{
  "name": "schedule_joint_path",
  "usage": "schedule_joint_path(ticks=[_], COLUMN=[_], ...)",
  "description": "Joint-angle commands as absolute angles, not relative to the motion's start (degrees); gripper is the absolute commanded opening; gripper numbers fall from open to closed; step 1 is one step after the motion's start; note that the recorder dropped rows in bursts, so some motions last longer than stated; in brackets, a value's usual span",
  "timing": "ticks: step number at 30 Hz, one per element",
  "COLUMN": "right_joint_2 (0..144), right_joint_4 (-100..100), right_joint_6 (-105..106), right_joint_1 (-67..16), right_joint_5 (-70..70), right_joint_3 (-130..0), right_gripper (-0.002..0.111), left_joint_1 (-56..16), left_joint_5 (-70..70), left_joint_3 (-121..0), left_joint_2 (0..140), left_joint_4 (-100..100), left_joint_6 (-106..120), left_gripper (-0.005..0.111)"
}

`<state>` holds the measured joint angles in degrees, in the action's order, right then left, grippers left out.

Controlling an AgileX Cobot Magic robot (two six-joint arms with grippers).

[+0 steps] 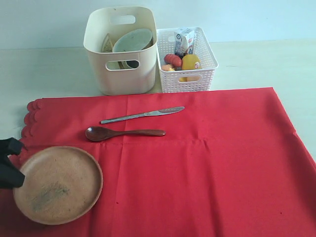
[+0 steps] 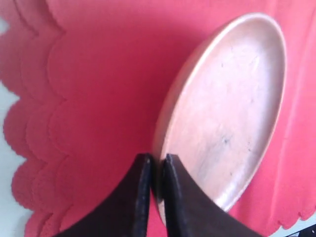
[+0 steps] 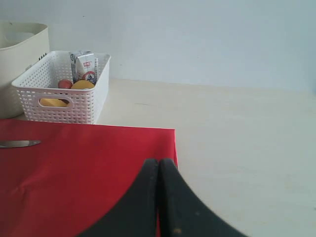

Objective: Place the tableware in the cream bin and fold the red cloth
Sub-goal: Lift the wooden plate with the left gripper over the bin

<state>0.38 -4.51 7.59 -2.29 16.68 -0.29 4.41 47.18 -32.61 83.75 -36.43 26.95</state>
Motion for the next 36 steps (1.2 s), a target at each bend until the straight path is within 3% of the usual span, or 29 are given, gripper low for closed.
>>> schedule_joint_path(ticks=[1, 7, 15, 36], right_joint_2=[0.0, 0.0, 0.0, 0.0], right_joint_4=[-4.5, -4.5, -4.4, -4.5], right_joint_6=[7.4, 7.4, 7.4, 7.4], right_joint_1=[-2.0, -2.0, -2.0, -2.0], right_joint_5=[16.2, 16.2, 16.1, 16.1], right_joint_3=[0.0, 0.0, 0.0, 0.0], right_gripper=[0.000, 0.000, 0.000, 0.000], left_joint_1=[4.7, 4.7, 4.7, 1.8], left_joint_5=[49.9, 51.8, 47.5, 47.0], left_joint_3=[-36.0, -45.5, -60.4, -94.5], left_joint_2=[78.2, 72.7, 75.2, 107.9], left_joint_4=[-38.2, -43.9, -47.3, -51.9], left_joint_6=[27.0, 27.0, 27.0, 27.4], left_gripper=[0.000, 0.000, 0.000, 0.000])
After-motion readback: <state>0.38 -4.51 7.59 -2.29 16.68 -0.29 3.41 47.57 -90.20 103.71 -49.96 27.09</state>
